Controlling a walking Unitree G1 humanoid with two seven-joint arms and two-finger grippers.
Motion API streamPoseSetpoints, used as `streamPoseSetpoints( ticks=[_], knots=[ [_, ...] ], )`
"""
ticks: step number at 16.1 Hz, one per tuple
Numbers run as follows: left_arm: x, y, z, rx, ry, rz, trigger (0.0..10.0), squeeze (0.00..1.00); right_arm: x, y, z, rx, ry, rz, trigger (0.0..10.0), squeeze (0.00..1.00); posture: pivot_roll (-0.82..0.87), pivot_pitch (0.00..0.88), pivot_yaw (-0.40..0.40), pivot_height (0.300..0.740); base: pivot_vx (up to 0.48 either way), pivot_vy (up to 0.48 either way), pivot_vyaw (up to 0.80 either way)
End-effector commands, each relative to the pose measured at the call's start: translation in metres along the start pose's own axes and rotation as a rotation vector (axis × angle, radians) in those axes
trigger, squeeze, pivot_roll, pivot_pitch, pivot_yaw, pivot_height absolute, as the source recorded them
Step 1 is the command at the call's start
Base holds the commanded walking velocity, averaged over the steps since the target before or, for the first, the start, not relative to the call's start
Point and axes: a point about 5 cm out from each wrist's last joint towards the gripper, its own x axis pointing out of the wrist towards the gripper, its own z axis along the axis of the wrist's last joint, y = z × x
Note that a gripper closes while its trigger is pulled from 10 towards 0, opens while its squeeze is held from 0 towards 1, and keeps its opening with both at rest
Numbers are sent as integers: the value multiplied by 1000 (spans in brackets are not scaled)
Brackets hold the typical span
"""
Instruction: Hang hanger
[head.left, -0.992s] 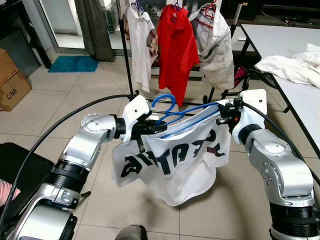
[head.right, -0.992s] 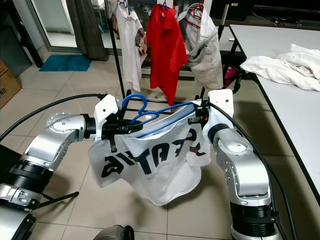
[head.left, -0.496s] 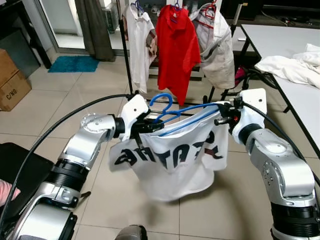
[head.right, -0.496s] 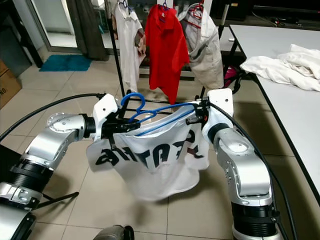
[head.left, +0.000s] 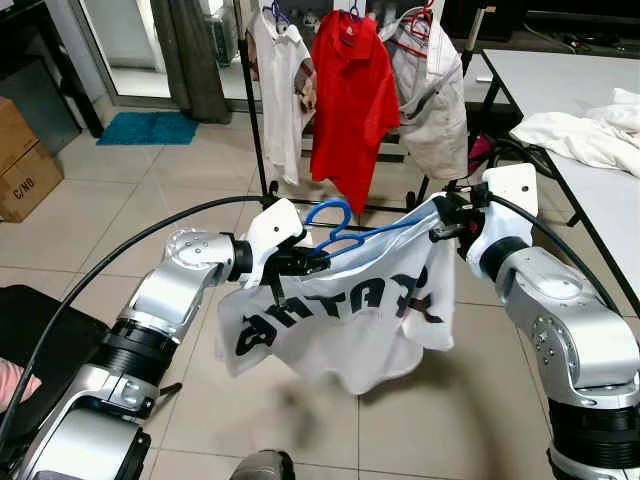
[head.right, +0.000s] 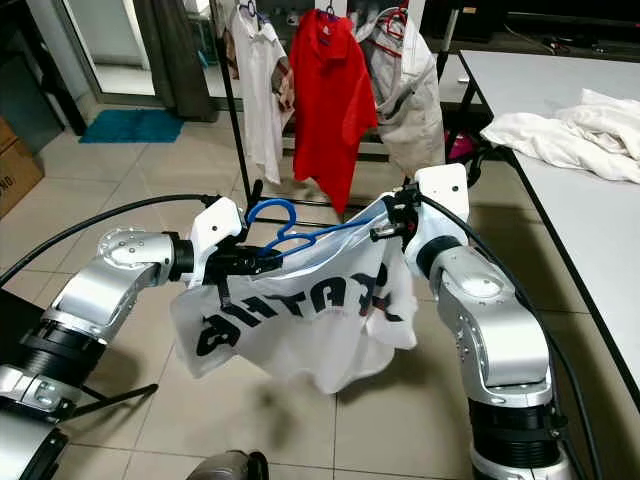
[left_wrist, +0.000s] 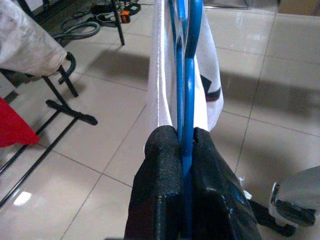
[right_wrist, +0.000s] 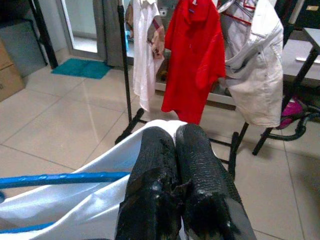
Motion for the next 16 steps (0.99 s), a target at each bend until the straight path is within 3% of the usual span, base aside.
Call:
streamPoseSetpoints(
  ticks=[1,6,9,12,16],
  knots=[
    [-2,-1,0,9,12,-11,0,0,1,-2,4,-14,-12,0,0,0,43,0,47,740,0,0,0],
    [-2,-7,-4,3,46,-68,0,0,1,1,3,-79,-7,46,0,0,42,0,49,740,0,0,0],
    [-3,-2,-6,0,66,-28,0,0,-2,8,2,-97,16,113,0,0,43,0,50,740,0,0,0],
    [-5,6,-5,1,76,33,0,0,-3,4,-5,-132,67,96,0,0,43,0,51,740,0,0,0],
    [-1,0,-2,7,57,-12,0,0,-4,9,-7,-142,76,126,0,0,42,0,52,740,0,0,0]
  ],
)
